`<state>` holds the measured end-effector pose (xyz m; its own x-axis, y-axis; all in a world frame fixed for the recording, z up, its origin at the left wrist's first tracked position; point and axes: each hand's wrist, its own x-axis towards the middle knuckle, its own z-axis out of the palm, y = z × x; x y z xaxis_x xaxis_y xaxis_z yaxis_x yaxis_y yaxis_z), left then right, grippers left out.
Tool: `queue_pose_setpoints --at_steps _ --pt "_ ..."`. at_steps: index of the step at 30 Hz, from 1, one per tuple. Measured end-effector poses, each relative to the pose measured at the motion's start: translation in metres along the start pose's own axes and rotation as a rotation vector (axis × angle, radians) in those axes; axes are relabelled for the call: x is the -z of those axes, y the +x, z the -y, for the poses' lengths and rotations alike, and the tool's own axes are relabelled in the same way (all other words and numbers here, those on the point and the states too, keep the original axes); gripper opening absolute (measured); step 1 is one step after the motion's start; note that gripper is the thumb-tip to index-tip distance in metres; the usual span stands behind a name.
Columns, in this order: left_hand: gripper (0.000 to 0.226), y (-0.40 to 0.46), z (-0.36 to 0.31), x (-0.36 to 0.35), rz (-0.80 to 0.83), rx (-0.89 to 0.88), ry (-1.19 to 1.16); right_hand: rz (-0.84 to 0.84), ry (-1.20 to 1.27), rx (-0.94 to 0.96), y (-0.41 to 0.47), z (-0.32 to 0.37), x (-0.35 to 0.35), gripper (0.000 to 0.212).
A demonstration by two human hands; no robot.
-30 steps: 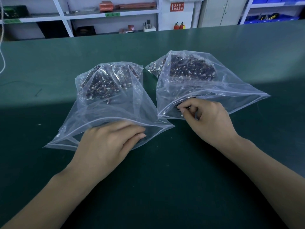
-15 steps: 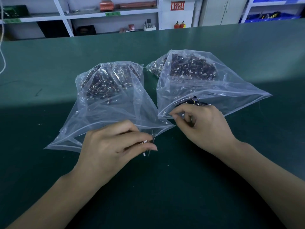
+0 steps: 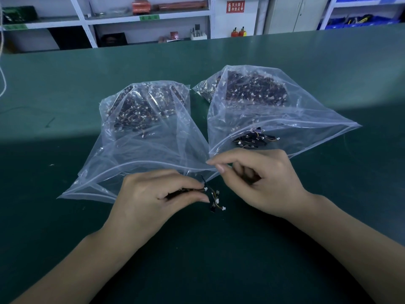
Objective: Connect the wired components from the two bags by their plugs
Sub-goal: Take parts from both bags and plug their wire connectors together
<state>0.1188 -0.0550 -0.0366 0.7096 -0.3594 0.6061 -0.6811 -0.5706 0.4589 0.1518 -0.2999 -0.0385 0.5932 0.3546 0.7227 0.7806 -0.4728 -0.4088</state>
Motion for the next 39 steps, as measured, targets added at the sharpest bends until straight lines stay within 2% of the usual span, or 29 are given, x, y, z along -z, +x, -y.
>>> queue_pose_setpoints --at_steps 7,11,17,26,33,39 --pt "0.012 0.002 -0.006 0.000 -0.112 -0.092 0.030 0.117 0.038 0.021 -0.002 0.007 -0.004 0.014" --pt "0.018 0.000 -0.007 -0.003 -0.141 -0.062 -0.002 0.109 0.033 -0.005 -0.001 0.006 -0.004 0.014" --pt "0.028 -0.001 -0.002 -0.003 -0.157 -0.031 0.030 0.093 0.034 0.002 -0.001 0.005 -0.005 0.010" --pt "0.011 -0.002 0.004 -0.001 -0.110 -0.052 0.091 0.080 0.044 -0.083 0.000 0.009 -0.003 0.011" --pt "0.013 -0.002 0.002 -0.001 -0.136 -0.024 0.091 0.122 0.225 -0.160 -0.001 0.013 -0.004 0.011" --pt "0.017 -0.002 0.001 0.000 -0.111 -0.045 0.106 0.101 0.204 -0.129 -0.001 0.009 -0.007 0.013"
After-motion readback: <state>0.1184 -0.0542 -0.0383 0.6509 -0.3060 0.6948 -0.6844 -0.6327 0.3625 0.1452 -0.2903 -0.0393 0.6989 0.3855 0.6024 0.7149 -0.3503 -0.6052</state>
